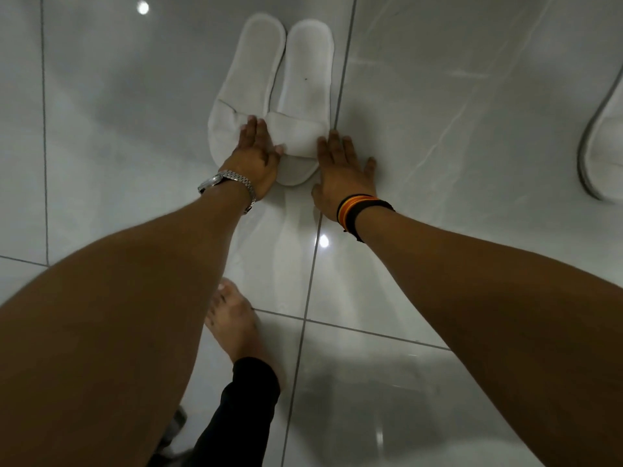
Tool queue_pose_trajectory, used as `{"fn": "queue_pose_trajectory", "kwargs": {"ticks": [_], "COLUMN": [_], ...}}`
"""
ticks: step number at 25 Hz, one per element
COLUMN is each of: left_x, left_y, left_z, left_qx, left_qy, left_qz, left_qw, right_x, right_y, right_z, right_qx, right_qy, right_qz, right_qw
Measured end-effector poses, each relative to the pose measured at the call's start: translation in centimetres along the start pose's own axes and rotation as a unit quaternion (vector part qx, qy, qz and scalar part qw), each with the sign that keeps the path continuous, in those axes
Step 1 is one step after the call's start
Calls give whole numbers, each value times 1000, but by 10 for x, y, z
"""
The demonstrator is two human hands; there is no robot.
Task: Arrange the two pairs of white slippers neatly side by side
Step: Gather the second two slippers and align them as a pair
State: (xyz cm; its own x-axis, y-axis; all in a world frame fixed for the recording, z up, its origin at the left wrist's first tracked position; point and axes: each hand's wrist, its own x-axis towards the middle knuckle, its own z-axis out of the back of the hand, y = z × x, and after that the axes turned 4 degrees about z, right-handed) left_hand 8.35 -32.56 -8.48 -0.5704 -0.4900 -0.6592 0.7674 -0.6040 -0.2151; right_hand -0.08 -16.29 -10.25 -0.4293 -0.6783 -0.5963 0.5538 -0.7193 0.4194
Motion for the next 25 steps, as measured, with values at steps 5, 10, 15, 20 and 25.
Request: {"fn": "queue_pose_trajectory", "kwargs": {"ticks": [5,10,15,20,25], "left_x": [-14,-34,-42,-52,-69], "left_y": [-24,-100,-287,-458,-531], "left_z": [-11,-34,-101,-194,-244], "left_qx": [17,52,25,96,139], "left_qy": [-61,-131,-34,79,125], "left_qz": [-15,-54,-225,-293,-286], "left_qw": [998,989,973,948,940], "right_x": [-33,-90,-155,-198,-231], "right_y": [-42,-136,-304,-426,-492], "right_z": [9,38,103,122,121], "right_qx": [22,37,57,128,160], "right_qy": [-8,-96,-176,-86,-129], "right_qz": [16,-79,-278,-287,-268], "right_qw": [1000,992,943,945,941]}}
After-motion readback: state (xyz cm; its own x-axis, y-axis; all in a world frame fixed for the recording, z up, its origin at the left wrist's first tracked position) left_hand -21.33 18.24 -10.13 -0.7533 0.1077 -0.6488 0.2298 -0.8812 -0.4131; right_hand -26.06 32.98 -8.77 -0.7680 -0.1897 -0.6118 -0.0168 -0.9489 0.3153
